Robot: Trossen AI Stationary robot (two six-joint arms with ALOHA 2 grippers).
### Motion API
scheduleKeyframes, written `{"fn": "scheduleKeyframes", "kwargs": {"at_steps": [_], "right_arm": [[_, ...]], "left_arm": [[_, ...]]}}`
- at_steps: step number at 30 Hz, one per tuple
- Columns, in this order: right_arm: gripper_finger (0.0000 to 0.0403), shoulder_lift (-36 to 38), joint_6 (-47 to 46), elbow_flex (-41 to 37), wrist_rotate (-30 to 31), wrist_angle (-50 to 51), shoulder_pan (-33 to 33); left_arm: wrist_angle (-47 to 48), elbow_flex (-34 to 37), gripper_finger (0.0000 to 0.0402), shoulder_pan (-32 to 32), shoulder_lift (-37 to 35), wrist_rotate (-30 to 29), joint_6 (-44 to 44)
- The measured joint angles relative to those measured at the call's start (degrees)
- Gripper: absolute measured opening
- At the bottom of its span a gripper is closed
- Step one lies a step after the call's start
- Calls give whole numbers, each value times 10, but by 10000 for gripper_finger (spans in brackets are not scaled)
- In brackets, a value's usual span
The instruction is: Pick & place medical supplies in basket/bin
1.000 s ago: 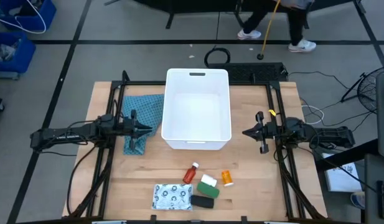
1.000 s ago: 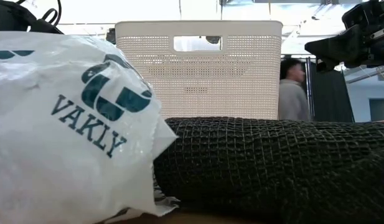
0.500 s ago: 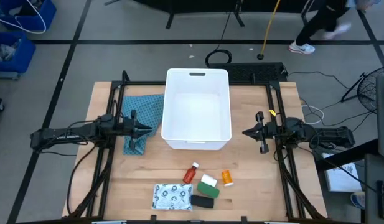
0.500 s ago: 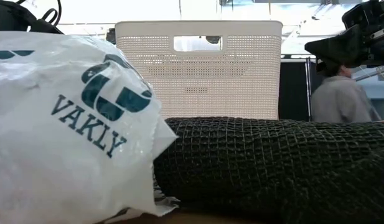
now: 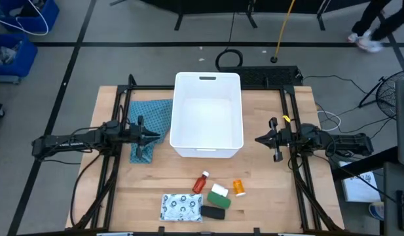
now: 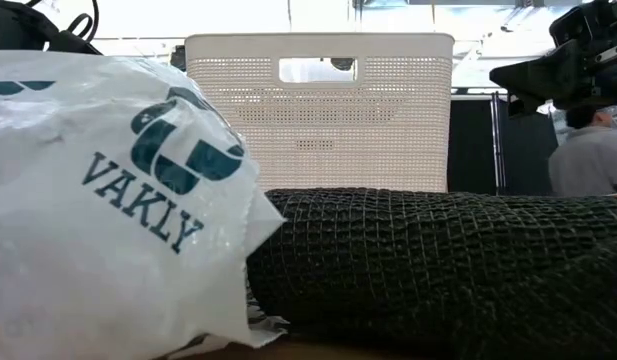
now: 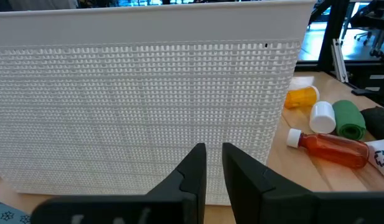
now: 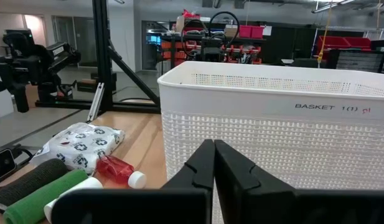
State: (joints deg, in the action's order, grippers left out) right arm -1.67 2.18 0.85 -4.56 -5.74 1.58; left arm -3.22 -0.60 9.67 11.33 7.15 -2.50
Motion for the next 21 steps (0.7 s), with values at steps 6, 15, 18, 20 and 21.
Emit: {"fn": "scheduleKeyframes", "kwargs": {"at_steps": [6, 15, 18, 20, 21], "right_arm": [[0, 0, 0, 0, 0, 0, 0], [0, 0, 7, 0, 0, 0, 0], [0, 0, 19, 0, 0, 0, 0], [0, 0, 16, 0, 0, 0, 0], [0, 0, 15, 0, 0, 0, 0]], "left_arm": [[0, 0, 56, 0, 0, 0, 0], [0, 0, 56, 0, 0, 0, 0], [0, 0, 56, 0, 0, 0, 0], [0, 0, 56, 0, 0, 0, 0], [0, 0, 56, 0, 0, 0, 0]]}}
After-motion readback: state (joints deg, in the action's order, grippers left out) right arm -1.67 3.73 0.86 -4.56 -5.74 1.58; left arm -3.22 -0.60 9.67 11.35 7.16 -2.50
